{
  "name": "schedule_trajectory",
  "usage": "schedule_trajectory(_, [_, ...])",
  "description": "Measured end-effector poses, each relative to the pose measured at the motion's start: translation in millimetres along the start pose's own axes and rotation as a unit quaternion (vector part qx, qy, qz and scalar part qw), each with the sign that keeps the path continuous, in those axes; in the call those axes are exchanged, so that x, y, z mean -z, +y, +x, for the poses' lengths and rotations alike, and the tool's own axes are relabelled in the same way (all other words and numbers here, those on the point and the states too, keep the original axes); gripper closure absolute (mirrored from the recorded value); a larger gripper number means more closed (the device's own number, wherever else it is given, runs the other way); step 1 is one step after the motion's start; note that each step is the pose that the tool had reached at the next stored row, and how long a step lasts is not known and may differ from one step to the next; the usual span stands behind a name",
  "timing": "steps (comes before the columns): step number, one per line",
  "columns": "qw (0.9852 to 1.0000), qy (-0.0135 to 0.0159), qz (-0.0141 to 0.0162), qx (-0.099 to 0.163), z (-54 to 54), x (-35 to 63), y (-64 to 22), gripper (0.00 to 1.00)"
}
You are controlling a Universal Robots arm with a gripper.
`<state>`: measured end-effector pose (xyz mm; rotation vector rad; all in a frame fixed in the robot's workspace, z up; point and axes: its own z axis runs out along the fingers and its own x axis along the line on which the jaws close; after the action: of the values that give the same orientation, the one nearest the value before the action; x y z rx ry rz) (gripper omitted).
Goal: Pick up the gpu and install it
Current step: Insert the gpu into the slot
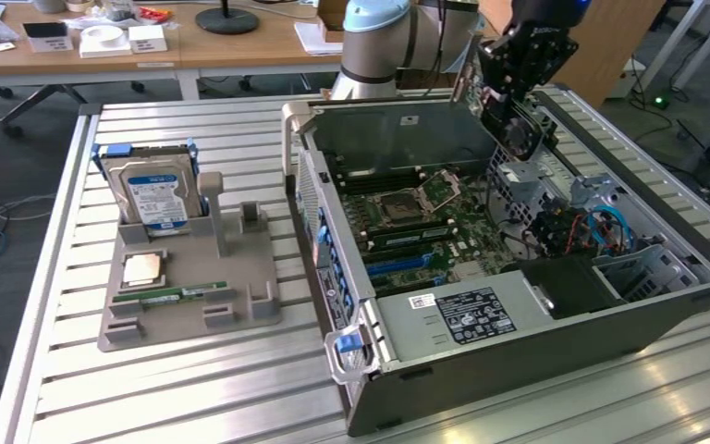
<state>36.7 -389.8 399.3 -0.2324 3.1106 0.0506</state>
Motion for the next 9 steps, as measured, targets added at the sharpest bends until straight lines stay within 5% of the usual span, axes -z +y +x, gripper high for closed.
schedule_trajectory(4, [0.9993, 0.0011, -0.0009, 0.037, 0.0, -0.3, 0.0, 0.74])
schedule_trajectory(9, [0.9967, 0.0025, -0.0021, 0.082, 0.0, -0.8, 0.0, 0.74])
